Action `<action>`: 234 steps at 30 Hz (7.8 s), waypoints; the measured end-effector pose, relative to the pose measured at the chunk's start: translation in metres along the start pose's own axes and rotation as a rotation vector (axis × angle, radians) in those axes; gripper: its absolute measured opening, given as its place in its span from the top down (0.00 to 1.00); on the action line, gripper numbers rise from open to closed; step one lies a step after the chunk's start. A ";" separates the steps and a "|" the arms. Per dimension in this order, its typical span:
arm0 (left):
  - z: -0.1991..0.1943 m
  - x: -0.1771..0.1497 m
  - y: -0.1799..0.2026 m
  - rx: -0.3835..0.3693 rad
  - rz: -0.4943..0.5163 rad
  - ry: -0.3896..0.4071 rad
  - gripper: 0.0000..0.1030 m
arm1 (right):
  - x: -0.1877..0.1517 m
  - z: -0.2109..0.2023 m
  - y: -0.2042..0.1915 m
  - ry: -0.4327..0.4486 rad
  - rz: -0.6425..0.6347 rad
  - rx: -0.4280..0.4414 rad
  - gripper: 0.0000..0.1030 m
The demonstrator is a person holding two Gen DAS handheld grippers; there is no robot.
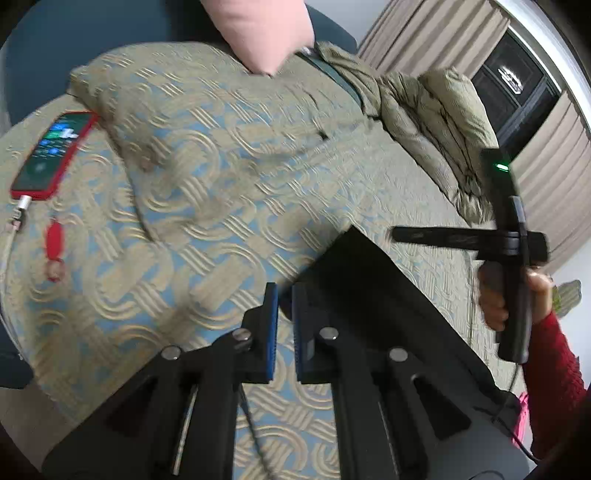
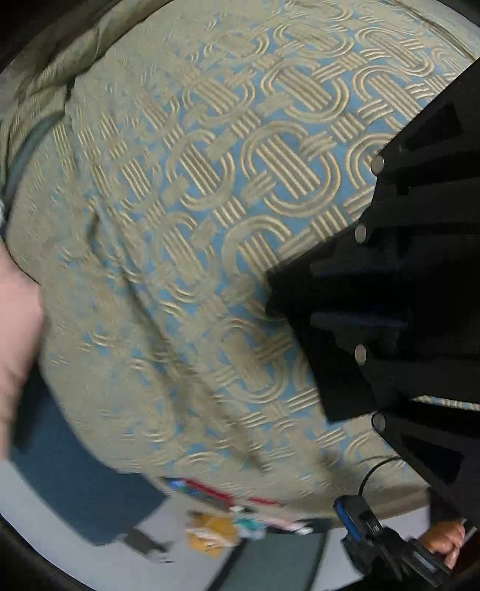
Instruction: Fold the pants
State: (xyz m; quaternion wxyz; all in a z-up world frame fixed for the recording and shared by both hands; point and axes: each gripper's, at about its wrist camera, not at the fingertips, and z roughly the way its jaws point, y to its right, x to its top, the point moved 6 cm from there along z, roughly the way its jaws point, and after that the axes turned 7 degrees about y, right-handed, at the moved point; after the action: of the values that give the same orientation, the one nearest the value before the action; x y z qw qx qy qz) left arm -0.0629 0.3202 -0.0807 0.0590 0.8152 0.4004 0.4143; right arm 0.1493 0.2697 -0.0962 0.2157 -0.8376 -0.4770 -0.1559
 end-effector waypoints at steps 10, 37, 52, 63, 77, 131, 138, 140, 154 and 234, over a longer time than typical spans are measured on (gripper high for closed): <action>0.010 -0.022 0.084 -0.187 0.242 -0.063 0.77 | -0.095 -0.137 0.065 0.118 0.236 -0.171 0.54; 0.001 -0.315 0.352 -0.551 1.008 -0.700 0.50 | -0.630 -0.354 0.185 0.503 1.469 -0.455 0.52; 0.003 -0.343 0.376 -0.548 1.051 -0.727 0.50 | -0.676 -0.379 0.223 0.790 1.641 -0.469 0.92; -0.019 -0.341 0.359 -0.614 1.066 -0.776 0.49 | -0.662 -0.439 0.241 0.538 1.441 -0.703 0.88; 0.007 -0.301 0.357 -0.540 1.090 -0.692 0.49 | -0.688 -0.423 0.246 0.565 1.576 -0.601 0.86; -0.053 -0.318 0.423 -0.838 1.133 -0.562 0.49 | -0.498 -0.324 0.169 0.562 1.418 0.020 0.94; -0.038 -0.356 0.447 -0.826 1.239 -0.556 0.49 | -0.500 -0.318 0.164 0.512 1.412 0.016 0.89; -0.032 -0.363 0.454 -0.796 1.254 -0.518 0.54 | -0.504 -0.318 0.161 0.485 1.400 -0.019 0.86; -0.072 -0.378 0.429 -0.892 1.319 -0.535 0.87 | -0.688 -0.373 0.189 0.578 1.812 -0.350 0.48; 0.043 -0.344 0.474 -0.585 1.406 -0.355 0.45 | -0.642 -0.436 0.353 0.361 1.133 -0.842 0.76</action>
State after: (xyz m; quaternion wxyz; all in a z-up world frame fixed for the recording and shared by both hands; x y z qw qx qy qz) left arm 0.1387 -0.2303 -0.1217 0.0581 0.8830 -0.3508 0.3065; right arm 0.1118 -0.5820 -0.0972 -0.0020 -0.9292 0.1734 -0.3263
